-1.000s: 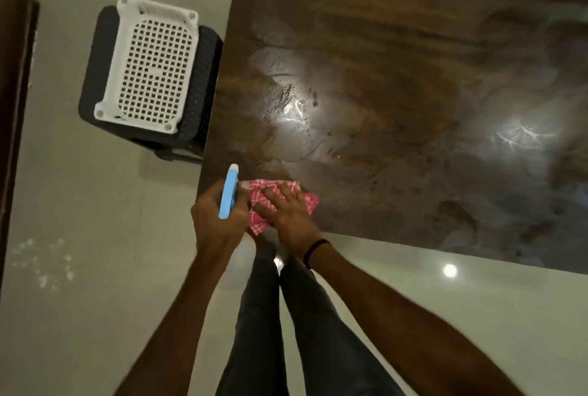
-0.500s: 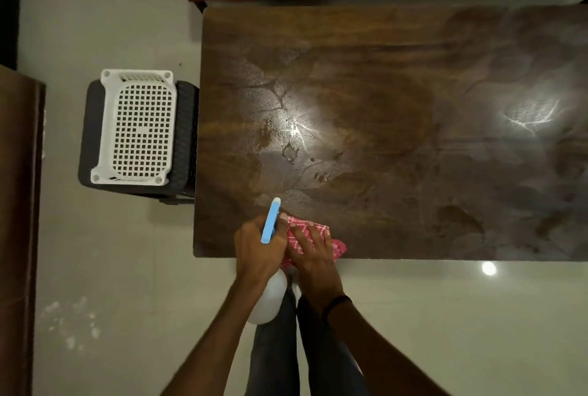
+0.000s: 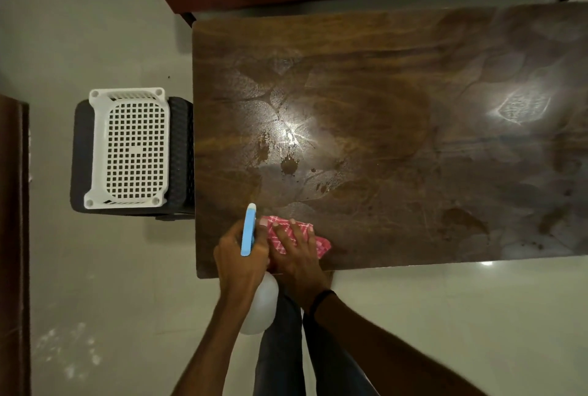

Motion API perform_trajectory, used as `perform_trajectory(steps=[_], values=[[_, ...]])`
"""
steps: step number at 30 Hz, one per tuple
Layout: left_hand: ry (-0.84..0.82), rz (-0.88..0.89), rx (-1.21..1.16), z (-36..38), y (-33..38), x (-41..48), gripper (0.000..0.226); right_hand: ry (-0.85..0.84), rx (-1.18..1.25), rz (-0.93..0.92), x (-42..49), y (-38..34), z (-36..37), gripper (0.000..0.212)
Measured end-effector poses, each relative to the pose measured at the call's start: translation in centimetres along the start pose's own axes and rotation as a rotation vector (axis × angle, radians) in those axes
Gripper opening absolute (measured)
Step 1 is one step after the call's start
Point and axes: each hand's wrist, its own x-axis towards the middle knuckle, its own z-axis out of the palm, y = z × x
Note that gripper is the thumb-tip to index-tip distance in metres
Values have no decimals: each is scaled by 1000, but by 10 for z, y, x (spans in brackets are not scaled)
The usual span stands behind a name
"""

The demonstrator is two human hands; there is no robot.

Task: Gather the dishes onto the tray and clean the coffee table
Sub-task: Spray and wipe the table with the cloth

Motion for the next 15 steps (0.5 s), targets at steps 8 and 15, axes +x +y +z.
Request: perform_trajectory(steps=[8, 15], values=[[16, 38, -90, -15, -4, 28, 22, 236, -103, 92, 163, 5, -92, 61], [4, 89, -90, -19, 2, 47, 22, -6, -46, 80, 78, -25, -27, 78]])
